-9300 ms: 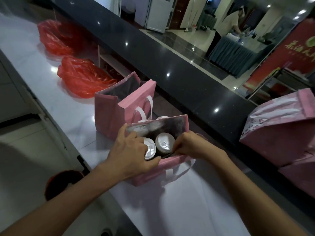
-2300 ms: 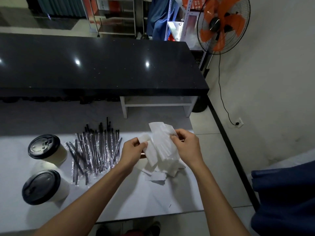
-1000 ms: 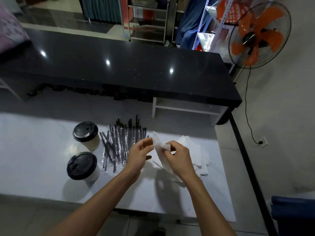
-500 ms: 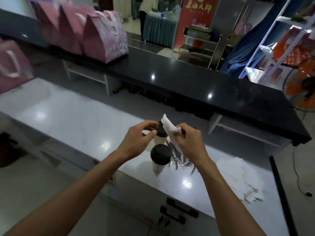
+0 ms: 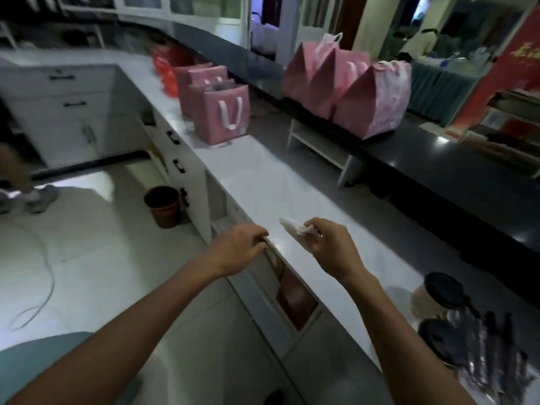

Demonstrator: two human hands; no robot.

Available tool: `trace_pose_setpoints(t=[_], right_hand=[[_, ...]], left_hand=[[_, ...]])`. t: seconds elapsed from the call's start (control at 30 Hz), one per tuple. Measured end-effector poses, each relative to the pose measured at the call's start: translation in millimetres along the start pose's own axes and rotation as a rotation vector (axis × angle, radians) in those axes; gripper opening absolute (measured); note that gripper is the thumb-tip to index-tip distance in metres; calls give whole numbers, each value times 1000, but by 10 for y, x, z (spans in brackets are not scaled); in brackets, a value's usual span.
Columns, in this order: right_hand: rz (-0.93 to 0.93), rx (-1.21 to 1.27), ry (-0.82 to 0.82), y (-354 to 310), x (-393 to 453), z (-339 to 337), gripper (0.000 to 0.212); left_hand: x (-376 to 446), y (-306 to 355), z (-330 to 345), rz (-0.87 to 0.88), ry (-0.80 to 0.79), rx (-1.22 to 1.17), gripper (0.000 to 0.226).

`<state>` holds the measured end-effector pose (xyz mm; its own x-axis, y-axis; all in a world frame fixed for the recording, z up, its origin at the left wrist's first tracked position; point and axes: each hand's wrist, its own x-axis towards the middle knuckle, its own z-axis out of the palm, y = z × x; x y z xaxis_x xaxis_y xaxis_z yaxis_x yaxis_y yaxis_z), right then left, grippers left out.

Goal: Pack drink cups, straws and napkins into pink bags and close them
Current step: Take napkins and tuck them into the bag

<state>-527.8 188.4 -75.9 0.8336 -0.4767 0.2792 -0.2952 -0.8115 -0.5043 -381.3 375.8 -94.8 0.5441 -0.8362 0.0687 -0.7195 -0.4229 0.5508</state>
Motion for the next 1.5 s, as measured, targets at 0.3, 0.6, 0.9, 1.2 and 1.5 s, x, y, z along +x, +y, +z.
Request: trace_pose_setpoints(t=[0.3, 0.6, 0.9, 1.2, 1.5], right_hand=[[-177, -43, -248, -324, 1186, 1122, 10], [-301, 15, -292, -529, 2513, 1811, 15], [-415, 52, -388, -1034, 3484, 2166, 17], [-404, -8, -329, -1223, 4655, 2577, 19], [-338, -96, -147, -1528, 5783, 2525, 18]], left_hand=[[261, -1171, -399, -272, 5, 221, 41], [951, -1787, -898, -422, 31, 315, 40], [1364, -2466, -1344, -540, 162, 252, 39], [2188, -3404, -1777, -453, 216, 139, 36], [3332, -4209, -2540, -263, 187, 68, 35]])
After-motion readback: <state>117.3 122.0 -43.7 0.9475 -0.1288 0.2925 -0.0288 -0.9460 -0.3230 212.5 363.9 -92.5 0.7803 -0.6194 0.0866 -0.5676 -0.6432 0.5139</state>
